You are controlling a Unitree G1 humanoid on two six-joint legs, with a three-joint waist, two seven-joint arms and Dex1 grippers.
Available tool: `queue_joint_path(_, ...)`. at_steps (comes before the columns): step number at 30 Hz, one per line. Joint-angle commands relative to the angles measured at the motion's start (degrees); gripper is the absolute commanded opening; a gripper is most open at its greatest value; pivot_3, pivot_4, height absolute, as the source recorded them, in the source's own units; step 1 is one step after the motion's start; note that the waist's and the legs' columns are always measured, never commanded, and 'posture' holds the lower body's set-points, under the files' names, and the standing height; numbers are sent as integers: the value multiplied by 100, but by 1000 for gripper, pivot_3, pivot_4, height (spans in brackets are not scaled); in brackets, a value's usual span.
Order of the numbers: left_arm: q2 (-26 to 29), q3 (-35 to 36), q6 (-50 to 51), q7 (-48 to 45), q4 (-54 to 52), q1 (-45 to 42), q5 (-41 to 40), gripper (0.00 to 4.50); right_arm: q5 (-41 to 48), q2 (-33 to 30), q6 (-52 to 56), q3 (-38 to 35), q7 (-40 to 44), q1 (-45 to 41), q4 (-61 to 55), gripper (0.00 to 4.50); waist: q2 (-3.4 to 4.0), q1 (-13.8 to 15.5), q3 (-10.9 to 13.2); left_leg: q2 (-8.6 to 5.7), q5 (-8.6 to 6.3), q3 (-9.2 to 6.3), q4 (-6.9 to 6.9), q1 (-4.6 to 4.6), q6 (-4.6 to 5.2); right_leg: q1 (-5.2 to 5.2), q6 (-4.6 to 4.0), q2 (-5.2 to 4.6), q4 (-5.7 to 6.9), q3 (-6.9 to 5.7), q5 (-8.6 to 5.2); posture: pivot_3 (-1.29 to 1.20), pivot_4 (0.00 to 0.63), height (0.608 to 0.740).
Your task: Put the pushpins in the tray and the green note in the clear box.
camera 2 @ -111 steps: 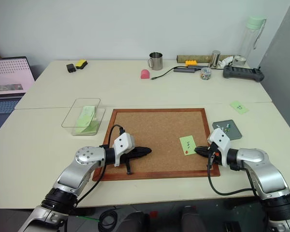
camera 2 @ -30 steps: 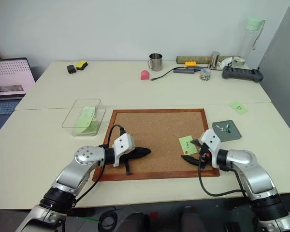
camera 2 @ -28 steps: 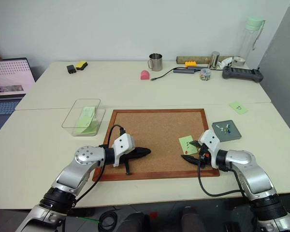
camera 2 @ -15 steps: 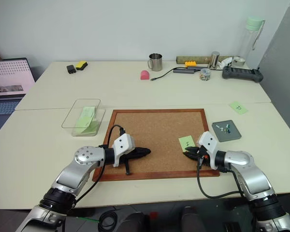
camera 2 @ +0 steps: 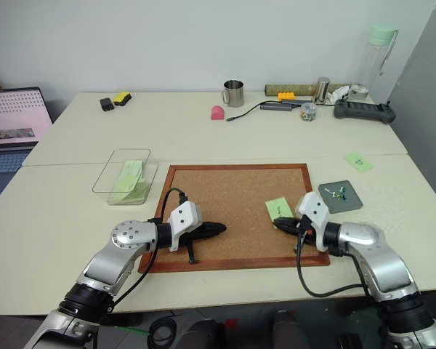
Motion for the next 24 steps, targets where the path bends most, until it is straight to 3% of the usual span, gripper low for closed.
queue_joint_path(1, 48, -63, 229, 21, 238, 137, 160, 0, 53, -62, -48, -157, -63, -99, -410, 8, -2, 3, -1, 0, 0, 0, 0, 0, 0, 1, 0, 0, 0, 0, 0, 0, 150, 740)
queue_joint_path(6, -121, 405, 761, 170, -150, 27, -438, 0, -127, -118, -235, -131, -148, -191, -500, 8, -2, 5, -1, -1, 0, -1, 0, -1, 0, 1, 0, -1, 0, 0, 0, 0, 150, 740)
queue_joint_path(13, -162, 1351, 2798, 187, -1548, 215, -2367, 1280, -333, -93, -545, -117, -258, -301, -501, 0, -20, 18, 14, -2, 0, -16, 2, -17, 0, -8, 0, -2, 0, -11, 0, 0, 150, 740)
queue_joint_path(17, -388, 1919, 3981, 642, -2015, 315, -3590, 2090, -569, -170, -903, -49, -210, -365, -481, 0, -23, 22, 15, -4, 0, -19, 1, -17, -1, -6, 0, -4, -1, -11, 0, 0, 150, 740)
queue_joint_path(24, -1022, 2014, 4576, 1463, -2087, 136, -4226, 3444, -906, -247, -1476, 98, -81, -492, -452, 0, -30, 31, 19, -8, 0, -19, 3, -16, -2, -4, -1, -6, -2, -11, 0, 0, 150, 740)
